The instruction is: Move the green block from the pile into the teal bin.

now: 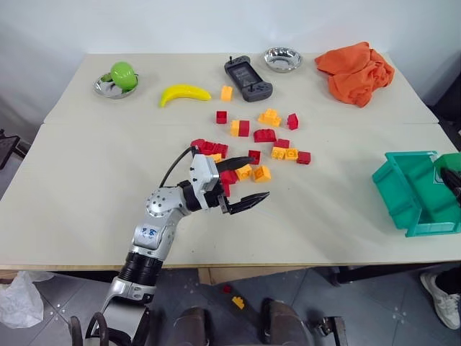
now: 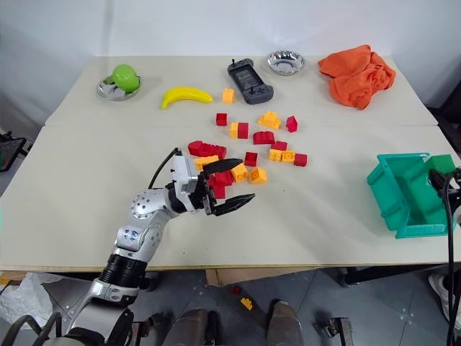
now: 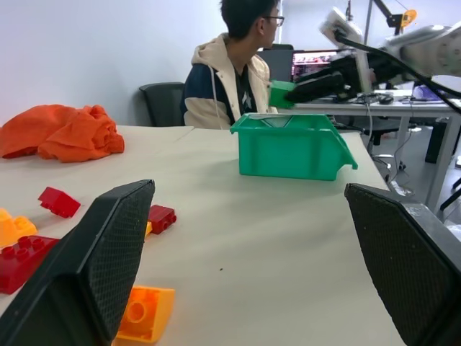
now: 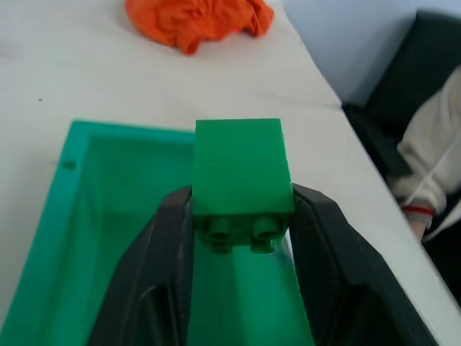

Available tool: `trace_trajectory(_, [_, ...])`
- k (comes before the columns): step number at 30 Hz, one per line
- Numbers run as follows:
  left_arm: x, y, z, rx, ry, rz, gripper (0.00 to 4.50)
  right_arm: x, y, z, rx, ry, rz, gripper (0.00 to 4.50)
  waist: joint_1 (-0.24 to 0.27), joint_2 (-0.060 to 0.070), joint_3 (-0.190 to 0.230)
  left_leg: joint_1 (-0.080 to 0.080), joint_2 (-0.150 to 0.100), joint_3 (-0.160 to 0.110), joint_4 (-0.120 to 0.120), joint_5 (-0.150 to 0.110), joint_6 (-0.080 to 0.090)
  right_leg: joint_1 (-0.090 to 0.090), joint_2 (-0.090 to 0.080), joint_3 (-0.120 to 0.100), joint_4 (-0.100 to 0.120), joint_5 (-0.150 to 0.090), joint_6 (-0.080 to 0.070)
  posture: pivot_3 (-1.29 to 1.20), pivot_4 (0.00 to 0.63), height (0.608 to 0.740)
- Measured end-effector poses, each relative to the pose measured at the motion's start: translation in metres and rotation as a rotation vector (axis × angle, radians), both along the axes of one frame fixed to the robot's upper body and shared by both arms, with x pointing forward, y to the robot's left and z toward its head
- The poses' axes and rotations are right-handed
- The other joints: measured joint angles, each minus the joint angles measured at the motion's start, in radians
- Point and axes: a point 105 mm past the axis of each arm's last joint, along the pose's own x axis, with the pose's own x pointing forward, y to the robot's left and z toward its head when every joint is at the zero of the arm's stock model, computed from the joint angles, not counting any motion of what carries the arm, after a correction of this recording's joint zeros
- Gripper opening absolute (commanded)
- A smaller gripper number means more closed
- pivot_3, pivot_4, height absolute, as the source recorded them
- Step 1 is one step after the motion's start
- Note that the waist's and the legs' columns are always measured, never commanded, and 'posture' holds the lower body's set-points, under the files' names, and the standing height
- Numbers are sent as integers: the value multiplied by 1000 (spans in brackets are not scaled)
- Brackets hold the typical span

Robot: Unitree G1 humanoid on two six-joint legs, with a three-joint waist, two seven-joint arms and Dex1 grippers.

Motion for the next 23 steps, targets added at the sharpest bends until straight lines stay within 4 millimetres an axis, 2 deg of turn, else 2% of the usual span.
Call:
trace_trajectory(3, [1,3,-2,19,0,6,4500,2,1,3,1,-16,7,3871,2,0,0,0,0,0,0,0,0,0,0,0,0,0,0,0,150,740])
trace_trajectory(5, [4,13,-4,37,0,46,4500,3,2,4,-10,-15,18,4487,2,0,0,0,0,0,0,0,0,0,0,0,0,0,0,0,150,740])
trace_trajectory(9, [11,37,-9,51,9,157,4500,12,14,8,-24,-20,101,4487,-1,0,0,0,0,-1,0,0,0,0,0,0,0,0,0,0,150,740])
trace_trajectory(10, [12,46,-12,54,17,196,4500,17,25,13,-26,-42,171,4487,-4,0,0,0,0,0,0,0,0,0,0,0,0,0,0,0,150,740])
trace_trajectory(12, [18,67,-17,48,46,304,4500,24,63,26,-43,-104,375,4487,-9,0,0,1,1,-1,-1,0,0,0,1,0,1,0,0,0,150,740])
trace_trajectory(14, [22,86,-18,43,58,404,4500,25,104,30,-81,-139,585,4487,-5,0,0,1,1,-1,0,0,0,1,1,0,0,0,0,0,150,740])
trace_trajectory(16, [22,106,-17,43,50,492,4500,23,140,19,-97,-152,772,4487,-1,-2,1,1,1,-2,0,0,0,2,1,-1,-1,0,0,0,150,740])
trace_trajectory(19, [13,141,-29,68,90,623,4500,18,192,-11,-59,-154,1012,4487,1,-2,0,1,0,-3,0,-1,1,4,0,-2,-1,0,0,0,150,740])
trace_trajectory(21, [7,153,-41,101,127,679,4500,18,211,-29,-51,-123,1091,4487,5,-2,0,1,-1,-3,1,-1,1,4,-1,-2,-1,0,0,0,150,740])
trace_trajectory(23, [-5,159,-49,141,138,694,4500,23,214,-38,-80,-118,1112,4487,5,-2,0,1,0,-4,3,-1,2,5,-1,-3,-1,1,0,0,150,740])
